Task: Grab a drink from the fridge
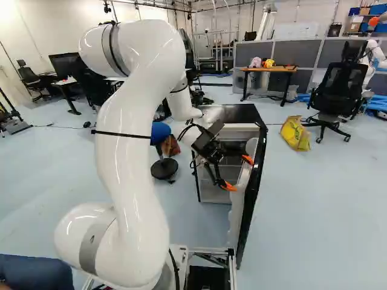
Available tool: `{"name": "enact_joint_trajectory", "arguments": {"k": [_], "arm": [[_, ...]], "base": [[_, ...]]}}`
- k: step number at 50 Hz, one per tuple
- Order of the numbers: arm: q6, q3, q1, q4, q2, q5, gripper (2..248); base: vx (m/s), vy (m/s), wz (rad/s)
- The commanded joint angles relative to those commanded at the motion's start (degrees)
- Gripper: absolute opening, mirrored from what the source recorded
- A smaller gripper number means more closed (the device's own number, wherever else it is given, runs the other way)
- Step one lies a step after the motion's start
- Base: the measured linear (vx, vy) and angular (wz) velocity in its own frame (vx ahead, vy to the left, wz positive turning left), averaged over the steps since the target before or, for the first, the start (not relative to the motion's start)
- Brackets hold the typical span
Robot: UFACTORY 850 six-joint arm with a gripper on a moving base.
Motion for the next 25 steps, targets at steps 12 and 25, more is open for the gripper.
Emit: {"name": "enact_joint_trajectory", "arguments": {"k": [12,25], "arm": [[0.0,-2.91,-3.42,1.23,-0.95,-0.49,247],[0.0,-6.05,-6.84,1.85,-2.03,-0.64,247]], "base": [[0.0,0.0,0.0],[0.0,0.0,0.0]]}}
